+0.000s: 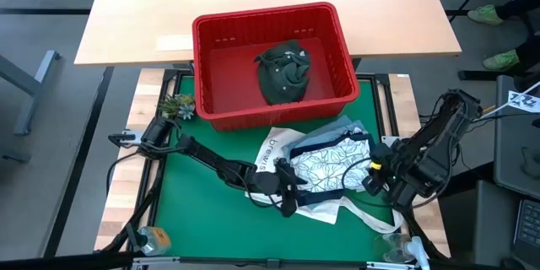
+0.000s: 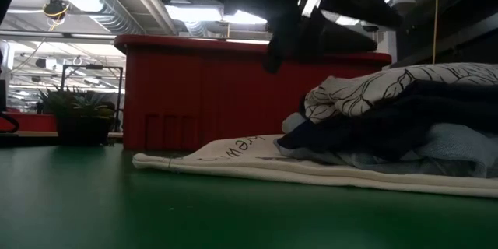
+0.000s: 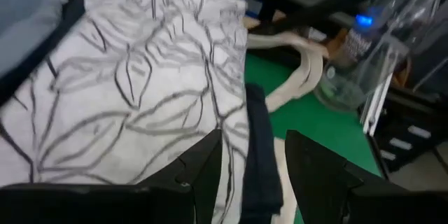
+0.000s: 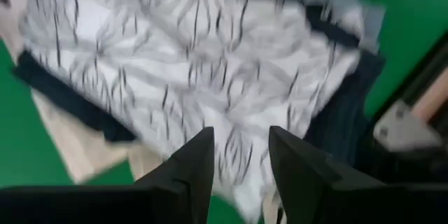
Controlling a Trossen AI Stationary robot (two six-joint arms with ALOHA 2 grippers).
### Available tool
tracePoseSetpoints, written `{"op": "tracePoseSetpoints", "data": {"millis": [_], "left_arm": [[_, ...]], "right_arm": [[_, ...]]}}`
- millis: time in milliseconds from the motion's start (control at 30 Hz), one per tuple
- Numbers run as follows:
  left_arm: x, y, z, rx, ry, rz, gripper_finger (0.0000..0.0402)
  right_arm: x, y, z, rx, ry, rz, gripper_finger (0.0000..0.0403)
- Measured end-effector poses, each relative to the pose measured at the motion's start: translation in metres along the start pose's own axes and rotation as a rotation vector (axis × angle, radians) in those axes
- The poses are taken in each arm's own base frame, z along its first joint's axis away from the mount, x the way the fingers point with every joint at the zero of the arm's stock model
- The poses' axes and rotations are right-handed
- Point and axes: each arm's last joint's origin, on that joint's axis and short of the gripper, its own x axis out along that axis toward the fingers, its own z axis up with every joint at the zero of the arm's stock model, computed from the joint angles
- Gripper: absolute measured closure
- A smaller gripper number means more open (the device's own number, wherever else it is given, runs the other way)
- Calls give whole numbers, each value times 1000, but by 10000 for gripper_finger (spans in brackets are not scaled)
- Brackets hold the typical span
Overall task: Fold laundry
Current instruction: Fold the patterned white shirt
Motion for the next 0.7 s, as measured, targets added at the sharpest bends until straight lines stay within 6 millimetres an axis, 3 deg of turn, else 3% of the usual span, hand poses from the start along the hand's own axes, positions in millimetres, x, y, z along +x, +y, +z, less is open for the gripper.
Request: {"op": "tracePoseSetpoints", "data": {"millis": [300,700], "left_arm": [[1,0,1,40,-42,26,250],[18,14,-39,91,87,94,250]], "right_arm": [[28,-7,7,-8,-25,-134,267],[78,-18,25,9,108,-259,267]]}}
